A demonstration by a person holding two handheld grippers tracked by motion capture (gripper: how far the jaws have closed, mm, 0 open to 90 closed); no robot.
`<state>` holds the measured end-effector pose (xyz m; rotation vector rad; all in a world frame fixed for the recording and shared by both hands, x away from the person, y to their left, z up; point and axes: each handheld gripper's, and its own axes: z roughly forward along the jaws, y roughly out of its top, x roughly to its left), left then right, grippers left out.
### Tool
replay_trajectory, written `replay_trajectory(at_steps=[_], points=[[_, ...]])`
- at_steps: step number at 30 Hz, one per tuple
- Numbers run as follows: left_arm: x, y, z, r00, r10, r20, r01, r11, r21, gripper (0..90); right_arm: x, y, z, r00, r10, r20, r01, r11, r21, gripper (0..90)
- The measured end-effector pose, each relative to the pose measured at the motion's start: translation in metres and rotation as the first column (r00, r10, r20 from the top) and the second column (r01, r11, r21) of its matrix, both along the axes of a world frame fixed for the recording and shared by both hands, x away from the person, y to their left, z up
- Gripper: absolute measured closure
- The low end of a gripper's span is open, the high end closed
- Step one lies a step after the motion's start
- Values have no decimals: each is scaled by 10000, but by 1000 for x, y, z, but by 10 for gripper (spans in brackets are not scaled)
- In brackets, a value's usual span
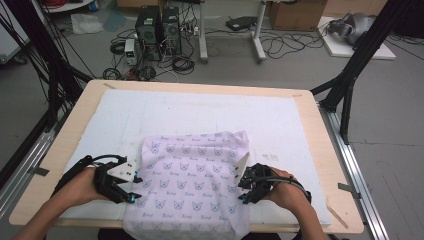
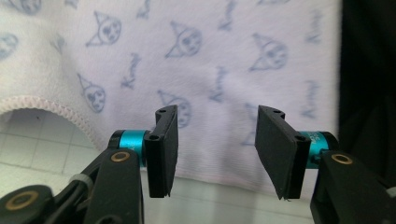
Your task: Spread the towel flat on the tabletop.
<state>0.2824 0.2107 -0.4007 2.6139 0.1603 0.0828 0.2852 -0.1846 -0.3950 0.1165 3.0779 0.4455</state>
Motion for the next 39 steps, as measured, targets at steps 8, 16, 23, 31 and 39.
replay_trajectory(at_steps=[8, 16, 23, 31, 39], points=[[18, -3, -13, 9929, 948, -716, -898, 9935, 699, 698, 16, 3, -12, 9983, -311, -490, 272, 9967, -768, 798], [9, -3, -5, 9959, 615, -663, -581, 9969, 534, 885, 15, -1, -7, 9963, -476, -710, 443, 9979, -471, 893], [-9, 10, 22, 9987, 38, -509, -63, 9987, -499, 886, 1, -22, 15, 9954, -65, -961, 170, 9939, 1089, 893], [-47, 33, 36, 9850, -1547, -766, 1348, 9665, -2182, 695, -29, -53, 30, 9532, 2011, -2257, -1187, 9356, 3325, 852], [-18, 13, 25, 9998, 20, 174, 3, 9916, -1295, 489, -8, -34, 12, 9963, -436, -740, 582, 9761, 2095, 550]])
